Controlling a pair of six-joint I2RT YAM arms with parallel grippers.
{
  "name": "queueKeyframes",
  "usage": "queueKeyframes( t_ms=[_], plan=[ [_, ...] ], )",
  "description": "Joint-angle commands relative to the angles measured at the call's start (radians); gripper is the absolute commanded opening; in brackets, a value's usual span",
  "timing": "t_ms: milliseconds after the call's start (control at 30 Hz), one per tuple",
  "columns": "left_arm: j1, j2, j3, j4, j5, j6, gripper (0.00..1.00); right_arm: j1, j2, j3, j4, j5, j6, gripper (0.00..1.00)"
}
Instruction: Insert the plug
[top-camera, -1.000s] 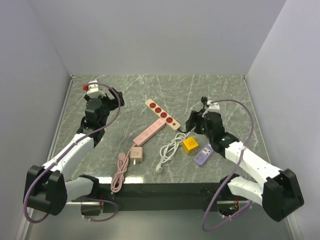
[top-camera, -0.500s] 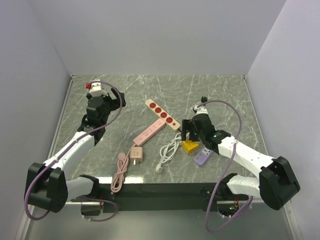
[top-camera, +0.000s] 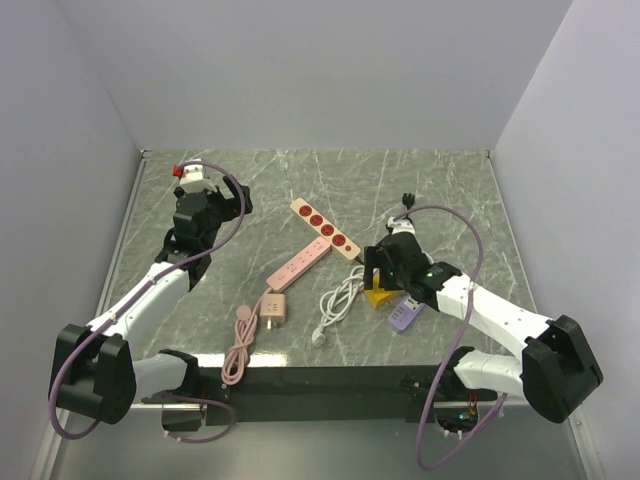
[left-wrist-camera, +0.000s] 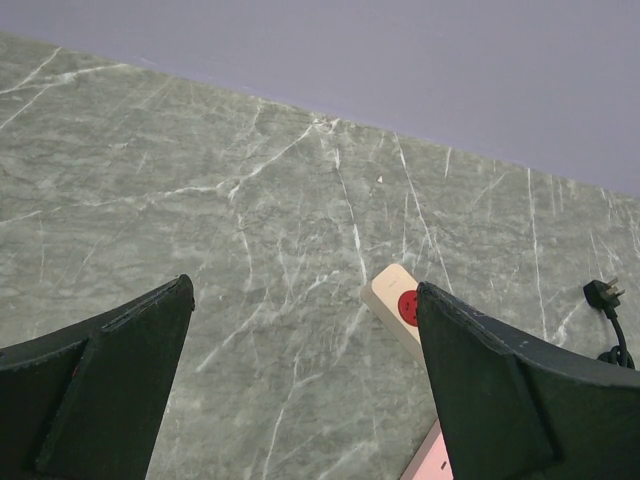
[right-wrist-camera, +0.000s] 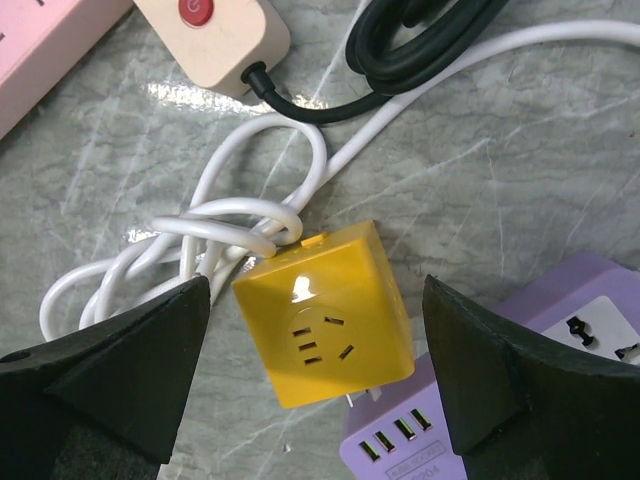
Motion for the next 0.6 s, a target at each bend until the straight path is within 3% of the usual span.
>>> queueKeyframes(
  t_ms=[0, 400, 500, 567],
  plan=[
    [-0.004, -0.019, 0.038, 0.012, 0.008, 0.010, 0.99, 0.011, 0.012, -0.002, -0.005, 0.019, 0.021, 0.93],
    [-0.004, -0.032, 0.034, 0.012, -0.004, 0.010, 1.00, 0.031, 0.142, 0.024, -0.014, 0.018, 0.052, 0.89],
    [-0.004, -0.031, 0.034, 0.010, -0.005, 0.010, 0.99, 0.031, 0.168, 0.029, -0.013, 0.013, 0.063, 0.79],
    [-0.004, -0.033, 0.031, 0.011, -0.010, 0.013, 1.00, 0.034, 0.171, 0.033, -0.026, 0.027, 0.064, 0.61]
  ],
)
